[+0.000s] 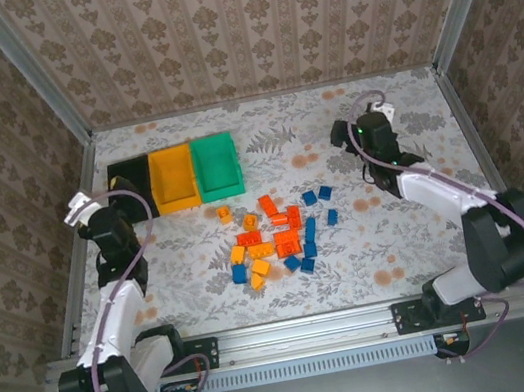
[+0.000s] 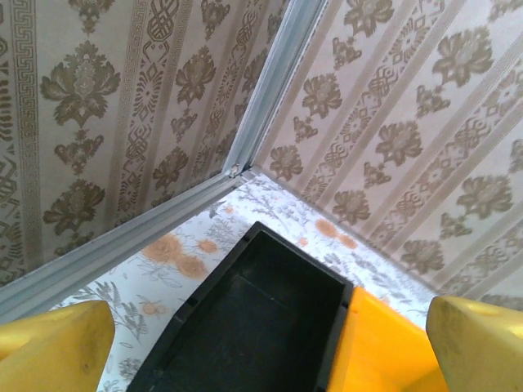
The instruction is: Sort the legos into containers by color
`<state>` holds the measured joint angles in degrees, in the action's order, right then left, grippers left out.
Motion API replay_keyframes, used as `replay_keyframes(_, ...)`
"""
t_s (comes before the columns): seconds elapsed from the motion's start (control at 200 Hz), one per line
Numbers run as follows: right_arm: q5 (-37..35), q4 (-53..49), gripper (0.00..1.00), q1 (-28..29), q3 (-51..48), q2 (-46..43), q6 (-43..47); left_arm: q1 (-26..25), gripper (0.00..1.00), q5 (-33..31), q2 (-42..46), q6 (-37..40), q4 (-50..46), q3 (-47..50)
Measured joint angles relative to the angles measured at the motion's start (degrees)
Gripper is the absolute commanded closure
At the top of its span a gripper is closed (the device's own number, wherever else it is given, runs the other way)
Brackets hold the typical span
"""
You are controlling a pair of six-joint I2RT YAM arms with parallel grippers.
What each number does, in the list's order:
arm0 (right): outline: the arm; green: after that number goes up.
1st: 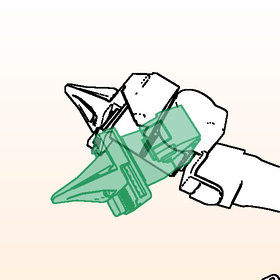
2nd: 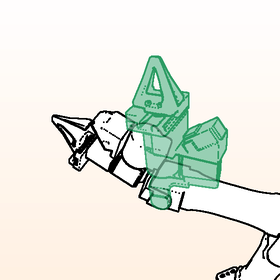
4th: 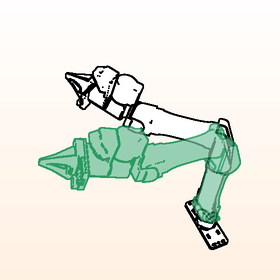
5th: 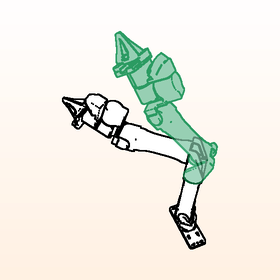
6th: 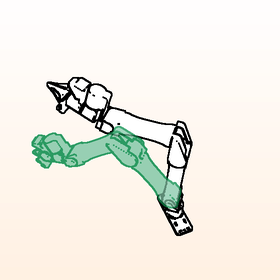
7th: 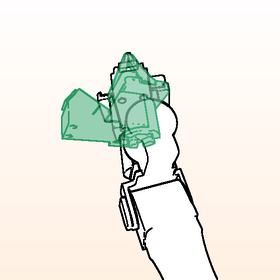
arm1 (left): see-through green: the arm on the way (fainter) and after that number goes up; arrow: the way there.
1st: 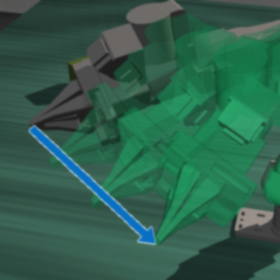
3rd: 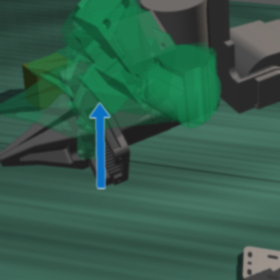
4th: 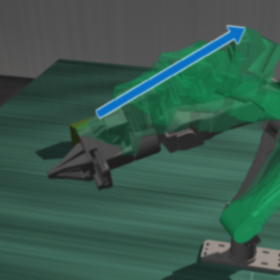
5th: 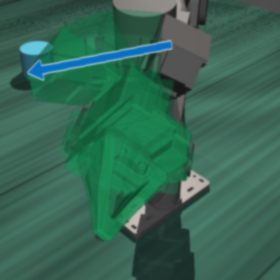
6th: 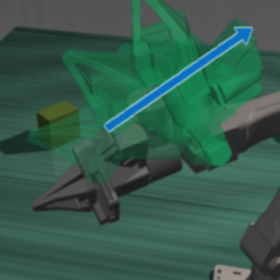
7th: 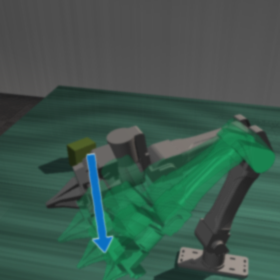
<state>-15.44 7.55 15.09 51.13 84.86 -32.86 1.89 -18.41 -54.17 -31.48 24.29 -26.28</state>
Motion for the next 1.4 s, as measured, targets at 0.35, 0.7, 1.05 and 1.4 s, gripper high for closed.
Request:
replay_keyframes(0.35, 9.5, -11.9, 0.09, 16.2, 27.9, 24.4, -1.3, 0.1, 0.06, 11.1, -2.3, -4.8, -11.3, -6.6)
replay_keyframes(0.7, 10.6, -21.2, 0.33, 21.0, 53.6, 44.9, -3.0, -0.5, 0.0, 17.7, -3.4, -7.3, -18.4, -8.0)
replay_keyframes(1.05, 8.1, -31.6, 0.72, 21.6, 64.0, 51.4, -4.1, -4.1, 0.0, 18.3, -4.2, -7.0, -21.0, -8.1)
replay_keyframes(1.4, 4.7, -33.5, 1.0, 18.4, 58.7, 47.6, 0.0, -6.0, 0.0, 18.3, -5.0, -6.4, -22.7, -10.4)
